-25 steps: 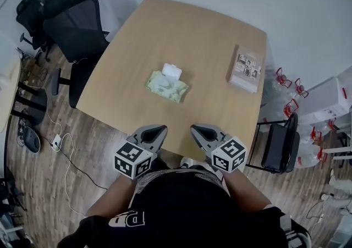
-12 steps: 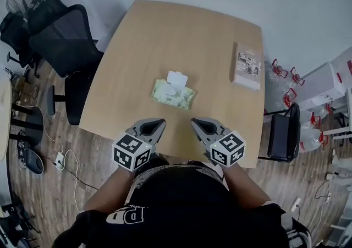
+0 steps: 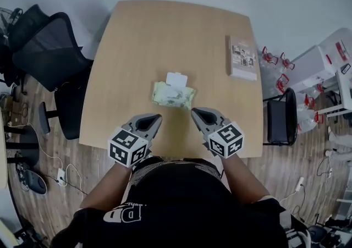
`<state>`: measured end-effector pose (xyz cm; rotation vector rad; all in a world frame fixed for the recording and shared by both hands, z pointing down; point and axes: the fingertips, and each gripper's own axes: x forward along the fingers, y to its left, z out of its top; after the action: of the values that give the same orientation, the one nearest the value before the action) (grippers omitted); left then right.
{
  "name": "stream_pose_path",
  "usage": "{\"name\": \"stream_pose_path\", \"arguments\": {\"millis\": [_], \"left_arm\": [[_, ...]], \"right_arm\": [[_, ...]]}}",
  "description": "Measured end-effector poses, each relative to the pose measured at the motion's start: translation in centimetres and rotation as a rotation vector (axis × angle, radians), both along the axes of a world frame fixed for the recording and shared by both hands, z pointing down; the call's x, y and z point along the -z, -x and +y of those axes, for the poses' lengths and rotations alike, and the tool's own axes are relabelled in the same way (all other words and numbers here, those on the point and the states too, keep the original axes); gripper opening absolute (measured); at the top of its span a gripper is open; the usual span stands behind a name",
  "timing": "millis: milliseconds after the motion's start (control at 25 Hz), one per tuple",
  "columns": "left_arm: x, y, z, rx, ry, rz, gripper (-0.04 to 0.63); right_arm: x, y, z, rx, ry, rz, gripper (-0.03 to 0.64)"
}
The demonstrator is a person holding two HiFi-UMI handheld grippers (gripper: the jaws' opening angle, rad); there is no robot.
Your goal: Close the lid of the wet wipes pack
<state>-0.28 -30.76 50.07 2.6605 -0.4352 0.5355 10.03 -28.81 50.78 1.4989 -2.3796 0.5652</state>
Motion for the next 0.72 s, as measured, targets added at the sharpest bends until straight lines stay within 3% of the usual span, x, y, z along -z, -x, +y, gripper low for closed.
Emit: {"name": "stream_pose_path", "arguments": {"millis": [320, 720], "left_arm": [[-0.2, 1.5, -2.0, -0.06, 0.005, 0.0, 0.017], [-0.6, 2.7, -2.6, 0.005, 0.035, 0.026, 0.017]], "right_arm": [[-1.3, 0.2, -4.3, -0.048, 0.021, 0.078, 0.008], [-3.4, -1.3, -9.5, -0.002, 0.076, 0.206, 0.009]]}}
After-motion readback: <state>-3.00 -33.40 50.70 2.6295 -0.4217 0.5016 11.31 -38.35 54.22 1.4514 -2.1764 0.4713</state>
